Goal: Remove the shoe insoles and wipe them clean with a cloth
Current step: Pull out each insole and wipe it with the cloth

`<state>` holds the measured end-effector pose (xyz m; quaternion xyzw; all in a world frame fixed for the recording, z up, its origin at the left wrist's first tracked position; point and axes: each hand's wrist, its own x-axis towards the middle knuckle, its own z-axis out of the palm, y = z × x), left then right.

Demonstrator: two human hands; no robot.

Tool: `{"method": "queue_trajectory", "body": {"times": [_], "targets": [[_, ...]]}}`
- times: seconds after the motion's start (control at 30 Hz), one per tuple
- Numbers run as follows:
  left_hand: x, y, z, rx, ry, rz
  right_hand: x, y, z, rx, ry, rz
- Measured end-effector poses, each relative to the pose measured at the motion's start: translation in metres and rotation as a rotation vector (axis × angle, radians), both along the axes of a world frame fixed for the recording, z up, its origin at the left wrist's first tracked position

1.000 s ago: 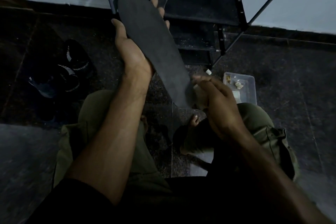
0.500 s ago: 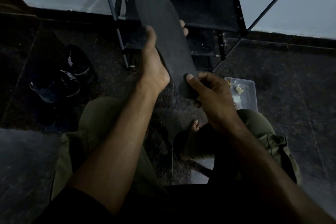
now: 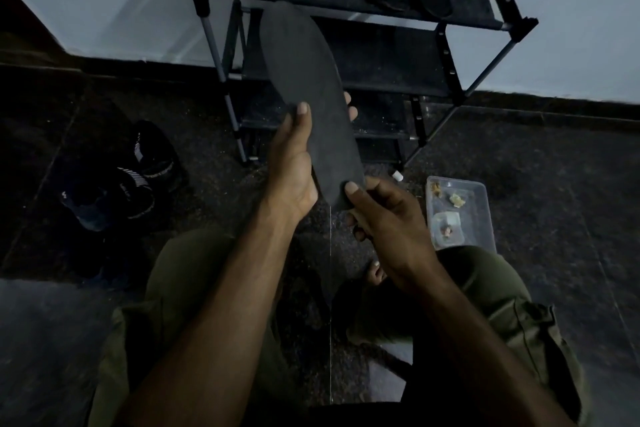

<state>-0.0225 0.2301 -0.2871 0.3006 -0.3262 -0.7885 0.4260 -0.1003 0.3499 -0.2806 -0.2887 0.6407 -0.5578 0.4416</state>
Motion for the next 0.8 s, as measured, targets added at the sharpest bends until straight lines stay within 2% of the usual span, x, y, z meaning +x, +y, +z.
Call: {"method": "queue_trajectory", "body": {"times": [0.17, 0.37, 0.63, 0.8], "targets": [[-0.002, -0.006, -0.002, 0.027, -0.037, 0.080, -0.009, -0.023, 0.005, -0.030, -0.008, -0.007], [0.001, -0.007, -0.003, 0.003, -0.023, 0.058, -0.037, -0.076, 0.023, -0.127, 0.014, -0.013], [0.001, -0.006, -0.004, -0.012, -0.038, 0.043, -0.085, -0.179, 0.042, -0.146, -0.133, -0.115], [-0.001, -0.014, -0.004, 0.010, -0.037, 0.043, -0.107, -0.248, 0.032, -0.057, -0.225, -0.161]]}}
